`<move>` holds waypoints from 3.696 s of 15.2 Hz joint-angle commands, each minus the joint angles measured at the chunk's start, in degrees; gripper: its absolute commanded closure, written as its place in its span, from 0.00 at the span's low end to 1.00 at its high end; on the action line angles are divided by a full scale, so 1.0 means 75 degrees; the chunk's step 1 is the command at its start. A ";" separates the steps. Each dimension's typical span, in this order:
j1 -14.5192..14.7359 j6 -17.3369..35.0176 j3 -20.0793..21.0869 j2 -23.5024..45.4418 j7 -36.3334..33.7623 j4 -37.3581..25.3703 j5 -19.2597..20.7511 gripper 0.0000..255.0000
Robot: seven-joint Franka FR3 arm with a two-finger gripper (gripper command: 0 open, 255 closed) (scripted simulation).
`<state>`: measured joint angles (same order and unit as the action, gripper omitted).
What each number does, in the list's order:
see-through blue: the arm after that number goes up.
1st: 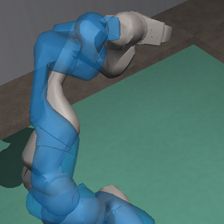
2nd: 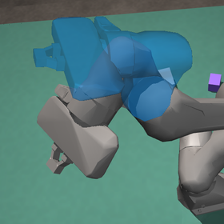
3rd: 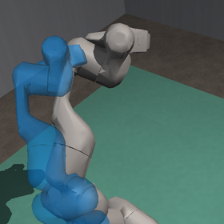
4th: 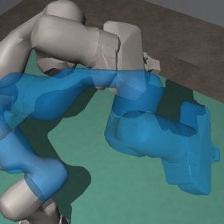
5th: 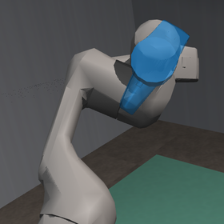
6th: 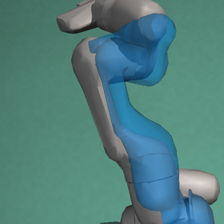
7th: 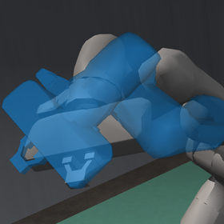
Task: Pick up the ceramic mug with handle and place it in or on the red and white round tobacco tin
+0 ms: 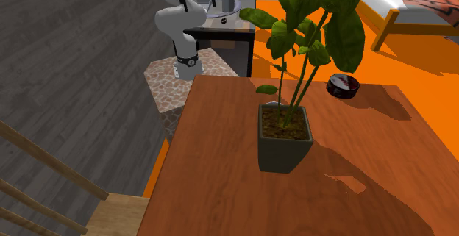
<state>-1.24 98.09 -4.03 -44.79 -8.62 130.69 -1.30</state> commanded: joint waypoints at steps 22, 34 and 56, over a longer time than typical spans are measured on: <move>0.0435 0.3519 0.0542 0.5350 -0.0426 -0.1353 -0.0223 0.00; 0.0613 0.4229 0.0681 0.8273 -0.0651 -0.3345 -0.0116 0.00; 0.0624 0.4674 0.0686 0.8617 -0.0649 -0.3243 -0.0118 1.00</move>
<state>3.45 133.13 1.12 19.84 -13.49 106.37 -2.19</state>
